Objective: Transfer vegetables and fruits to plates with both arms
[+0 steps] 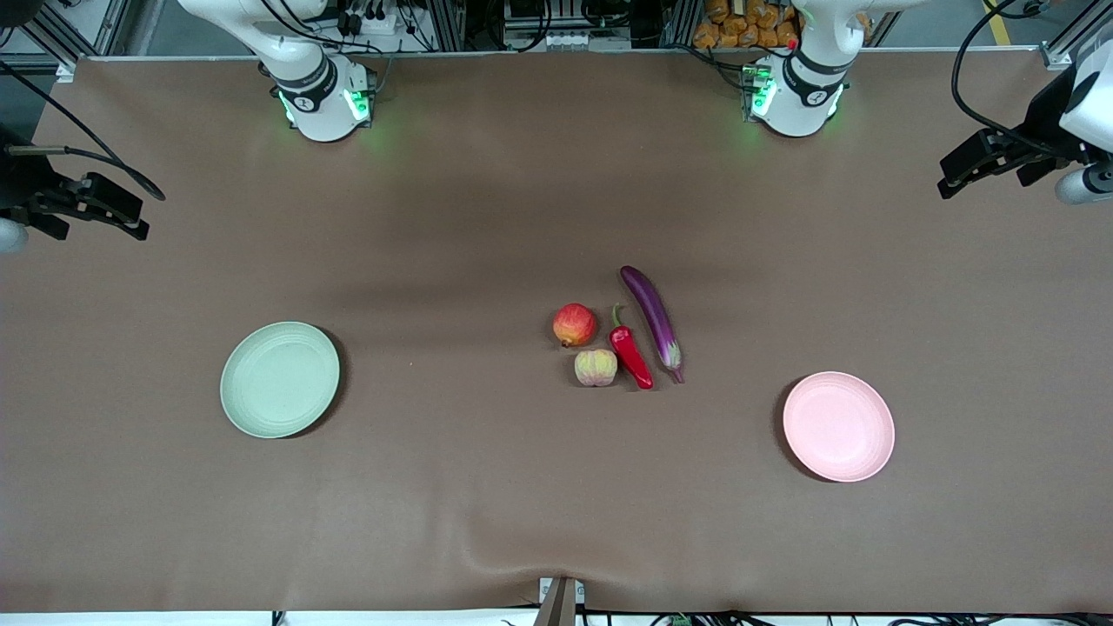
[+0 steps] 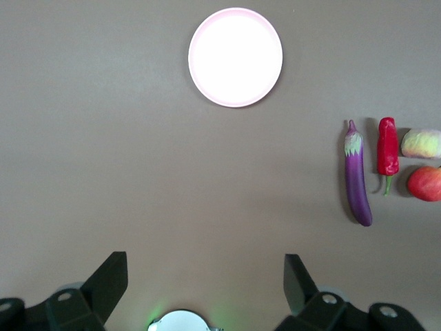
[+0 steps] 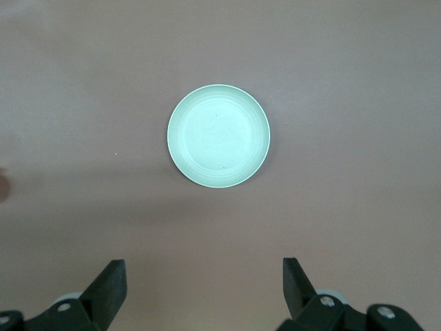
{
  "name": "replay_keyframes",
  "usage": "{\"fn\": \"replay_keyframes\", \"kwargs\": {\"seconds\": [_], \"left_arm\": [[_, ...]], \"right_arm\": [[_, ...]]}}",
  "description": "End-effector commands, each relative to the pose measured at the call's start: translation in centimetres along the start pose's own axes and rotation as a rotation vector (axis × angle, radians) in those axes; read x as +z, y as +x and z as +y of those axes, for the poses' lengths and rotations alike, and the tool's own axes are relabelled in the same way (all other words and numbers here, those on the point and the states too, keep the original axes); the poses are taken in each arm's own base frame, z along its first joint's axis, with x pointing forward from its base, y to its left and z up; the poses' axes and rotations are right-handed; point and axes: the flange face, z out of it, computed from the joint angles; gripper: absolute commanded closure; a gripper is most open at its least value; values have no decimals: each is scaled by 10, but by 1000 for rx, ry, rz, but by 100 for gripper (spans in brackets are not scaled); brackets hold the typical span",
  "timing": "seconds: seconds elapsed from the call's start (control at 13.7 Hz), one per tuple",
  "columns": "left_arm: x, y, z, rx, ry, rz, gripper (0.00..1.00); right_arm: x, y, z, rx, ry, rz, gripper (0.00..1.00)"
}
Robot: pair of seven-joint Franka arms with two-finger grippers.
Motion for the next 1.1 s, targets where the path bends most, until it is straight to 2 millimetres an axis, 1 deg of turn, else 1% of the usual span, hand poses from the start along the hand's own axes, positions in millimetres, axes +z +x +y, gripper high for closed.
{"fn": "replay_keyframes", "kwargs": {"seconds": [0.0, 0.07, 0.22, 0.44, 0.66, 0.8, 0.88, 1.02], "left_arm": [[-1, -1, 2, 20, 14, -13, 0], [0, -1, 2, 17, 12, -15, 0], [9, -1, 5, -1, 7, -37, 0], [35, 7, 11, 1, 13, -83, 0], [53, 13, 23, 20, 16, -92, 0], [73, 16, 28, 24, 16, -88, 0], [86, 15, 39, 44, 15, -81, 0], [111, 17, 50, 7, 12, -66, 0]], "right_arm": [[-4, 3, 0, -16, -11, 6, 0], [-3, 3, 0, -16, -11, 4, 0], [-3, 3, -2, -20, -11, 4, 0], [-3, 3, -2, -19, -12, 3, 0], [-3, 3, -2, -19, -12, 3, 0], [-3, 3, -1, -17, -10, 3, 0], [-3, 3, -1, -17, -12, 3, 0], [-3, 3, -1, -17, -10, 3, 0]]}}
